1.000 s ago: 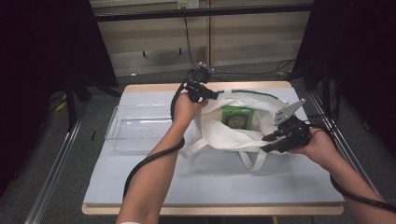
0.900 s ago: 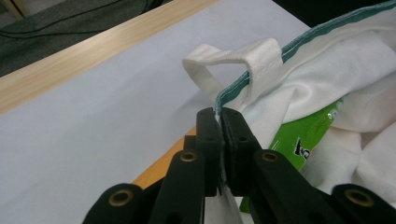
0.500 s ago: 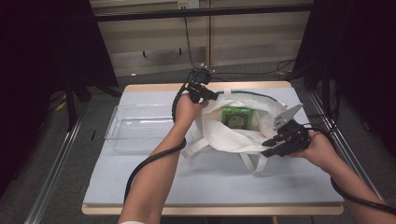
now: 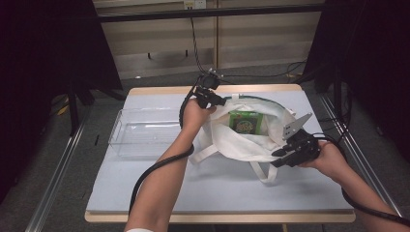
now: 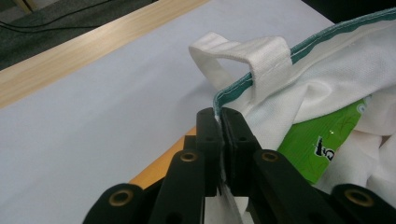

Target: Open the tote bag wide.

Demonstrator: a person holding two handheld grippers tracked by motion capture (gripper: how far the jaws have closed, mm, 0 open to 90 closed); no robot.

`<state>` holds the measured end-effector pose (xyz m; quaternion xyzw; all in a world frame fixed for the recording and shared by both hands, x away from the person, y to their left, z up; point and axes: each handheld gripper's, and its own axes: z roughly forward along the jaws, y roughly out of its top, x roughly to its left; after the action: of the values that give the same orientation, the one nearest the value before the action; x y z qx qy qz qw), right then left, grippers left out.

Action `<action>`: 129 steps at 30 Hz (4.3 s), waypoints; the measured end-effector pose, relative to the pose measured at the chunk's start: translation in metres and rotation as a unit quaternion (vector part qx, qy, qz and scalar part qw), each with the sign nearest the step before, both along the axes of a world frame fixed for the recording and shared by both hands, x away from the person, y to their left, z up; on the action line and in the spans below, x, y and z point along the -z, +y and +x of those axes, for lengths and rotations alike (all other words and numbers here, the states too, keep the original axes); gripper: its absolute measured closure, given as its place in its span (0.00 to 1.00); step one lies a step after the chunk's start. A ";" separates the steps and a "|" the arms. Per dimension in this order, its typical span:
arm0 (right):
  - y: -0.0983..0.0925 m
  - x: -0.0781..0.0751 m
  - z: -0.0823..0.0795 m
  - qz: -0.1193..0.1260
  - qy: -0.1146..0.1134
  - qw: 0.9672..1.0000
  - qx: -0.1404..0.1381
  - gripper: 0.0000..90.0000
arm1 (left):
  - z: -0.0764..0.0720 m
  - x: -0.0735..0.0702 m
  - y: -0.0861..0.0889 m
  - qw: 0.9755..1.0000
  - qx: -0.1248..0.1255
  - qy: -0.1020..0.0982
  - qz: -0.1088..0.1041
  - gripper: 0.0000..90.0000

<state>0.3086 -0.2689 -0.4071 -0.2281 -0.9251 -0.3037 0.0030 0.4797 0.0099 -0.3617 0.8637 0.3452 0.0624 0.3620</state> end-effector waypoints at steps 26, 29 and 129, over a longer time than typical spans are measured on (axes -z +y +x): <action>-0.003 0.015 0.000 0.002 0.004 1.000 0.008 0.67 | -0.003 0.017 -0.003 1.000 0.004 0.011 0.010 0.96; -0.003 0.016 0.000 0.004 0.003 1.000 0.010 0.66 | -0.004 0.018 -0.004 1.000 -0.002 0.016 0.002 0.96; -0.020 -0.048 0.083 -0.034 -0.086 0.972 0.216 0.98 | -0.064 -0.017 0.027 0.996 0.087 0.012 -0.033 1.00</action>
<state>0.3916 -0.2891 -0.3587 -0.3956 -0.8603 -0.2843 -0.1500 0.4158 0.0367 -0.3444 0.8787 0.2744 0.0088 0.3906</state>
